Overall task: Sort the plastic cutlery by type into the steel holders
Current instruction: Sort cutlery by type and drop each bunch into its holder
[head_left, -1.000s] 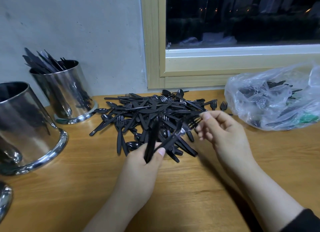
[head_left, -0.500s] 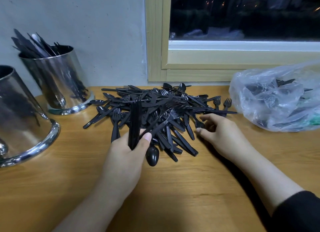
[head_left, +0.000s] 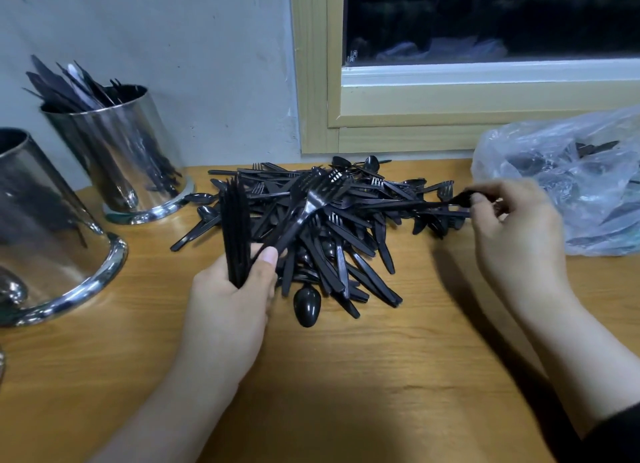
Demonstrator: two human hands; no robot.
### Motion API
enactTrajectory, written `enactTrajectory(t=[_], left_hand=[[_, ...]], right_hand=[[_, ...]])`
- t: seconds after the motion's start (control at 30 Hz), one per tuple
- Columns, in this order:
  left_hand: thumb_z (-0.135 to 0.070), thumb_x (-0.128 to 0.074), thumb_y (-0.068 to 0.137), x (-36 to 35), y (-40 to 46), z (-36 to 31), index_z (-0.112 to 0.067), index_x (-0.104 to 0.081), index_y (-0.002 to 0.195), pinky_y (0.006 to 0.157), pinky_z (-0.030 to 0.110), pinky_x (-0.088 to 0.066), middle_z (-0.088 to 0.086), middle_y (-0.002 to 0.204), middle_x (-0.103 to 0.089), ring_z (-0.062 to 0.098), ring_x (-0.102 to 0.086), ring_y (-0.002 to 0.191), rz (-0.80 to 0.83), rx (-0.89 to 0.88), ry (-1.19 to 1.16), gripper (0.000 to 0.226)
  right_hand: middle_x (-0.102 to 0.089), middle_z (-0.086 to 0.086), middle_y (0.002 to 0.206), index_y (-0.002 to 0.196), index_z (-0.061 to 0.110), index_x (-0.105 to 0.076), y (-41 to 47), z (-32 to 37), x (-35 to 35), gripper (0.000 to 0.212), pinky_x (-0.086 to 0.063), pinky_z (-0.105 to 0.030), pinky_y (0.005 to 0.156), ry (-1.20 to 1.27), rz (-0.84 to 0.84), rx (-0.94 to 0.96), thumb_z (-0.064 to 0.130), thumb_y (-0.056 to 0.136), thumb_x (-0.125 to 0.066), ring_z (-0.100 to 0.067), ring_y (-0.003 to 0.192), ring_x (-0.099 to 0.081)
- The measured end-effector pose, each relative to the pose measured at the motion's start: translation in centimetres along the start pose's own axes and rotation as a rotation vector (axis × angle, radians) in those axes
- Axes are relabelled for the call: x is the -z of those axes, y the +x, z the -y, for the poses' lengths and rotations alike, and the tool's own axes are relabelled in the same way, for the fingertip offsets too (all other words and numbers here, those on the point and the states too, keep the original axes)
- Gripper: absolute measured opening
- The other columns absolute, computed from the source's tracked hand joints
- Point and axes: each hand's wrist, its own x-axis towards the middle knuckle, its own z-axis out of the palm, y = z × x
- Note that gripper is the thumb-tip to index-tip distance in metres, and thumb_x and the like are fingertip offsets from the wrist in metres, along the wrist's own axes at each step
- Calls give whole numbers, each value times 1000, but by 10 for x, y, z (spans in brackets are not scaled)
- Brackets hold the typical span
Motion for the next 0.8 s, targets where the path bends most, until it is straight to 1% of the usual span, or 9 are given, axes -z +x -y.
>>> enactTrajectory(t=[0.07, 0.17, 0.27, 0.37, 0.47, 0.53, 0.63, 0.73, 0.8], left_hand=[[-35, -56, 101, 1, 0, 0, -12, -57, 70, 47, 34, -36, -1, 55, -48, 17, -42, 47, -22, -10, 17, 39], [-35, -56, 101, 2, -1, 0, -17, -63, 73, 49, 35, -39, 2, 54, -53, 18, -47, 49, -48, -15, 24, 34], [-37, -56, 101, 0, -1, 0, -26, -66, 70, 48, 34, -43, 7, 60, -62, 16, -52, 49, -68, -6, 53, 34], [-38, -57, 100, 1, -1, -2, -31, -68, 74, 51, 36, -45, 5, 64, -66, 14, -53, 50, -102, 7, 46, 29], [-38, -56, 99, 2, -1, -5, -36, -70, 78, 53, 37, -43, 2, 67, -68, 11, -52, 49, -108, 9, 47, 25], [-37, -56, 100, 1, -1, -6, -34, -71, 76, 56, 33, -41, -2, 69, -71, 5, -51, 46, -86, 14, 72, 28], [-35, -56, 101, 0, -4, -9, -32, -72, 80, 61, 32, -39, -4, 70, -74, 0, -52, 46, -9, 37, 99, 26], [-34, -55, 102, 1, -8, -12, -28, -74, 86, 59, 32, -39, -1, 70, -75, 1, -54, 47, 101, 22, 103, 26], [-34, -54, 103, 2, -9, -12, -26, -73, 76, 58, 31, -39, 1, 65, -72, 7, -55, 48, 175, 16, 114, 34]], right_hand=[[-55, -1, 100, 105, 13, -69, 0, 5, 5, 16, -41, -24, 81, 66, -92, 91, 13, 98, -55, -15, 89, -54], [-57, -3, 99, 106, 9, -67, -8, 18, 8, 15, -37, -7, 78, 159, -104, 233, 8, 99, -54, -5, 87, -50], [-60, 4, 91, 106, 18, -65, -18, 31, 6, 15, -39, -8, 76, 236, -2, 320, 12, 99, -52, -5, 82, -54], [-63, 21, 85, 105, 33, -60, -23, 37, 6, 15, -42, -11, 71, 331, 108, 325, 21, 100, -52, -5, 78, -61], [-63, 25, 84, 103, 38, -61, -25, 38, 7, 14, -42, -15, 69, 390, 197, 329, 31, 98, -51, -7, 75, -59], [-64, 27, 86, 106, 39, -62, -27, 39, 6, 15, -42, -14, 72, 417, 263, 344, 29, 98, -55, -3, 77, -60], [-61, 36, 90, 115, 35, -62, -34, 44, 2, 23, -38, -5, 78, 406, 356, 393, 21, 97, -57, 9, 84, -60], [-59, 41, 98, 124, 28, -63, -38, 49, -1, 29, -36, 0, 82, 377, 376, 434, 23, 96, -57, 15, 92, -58], [-59, 42, 103, 127, 28, -62, -40, 50, -3, 31, -36, 0, 83, 367, 365, 426, 25, 96, -57, 15, 96, -58]])
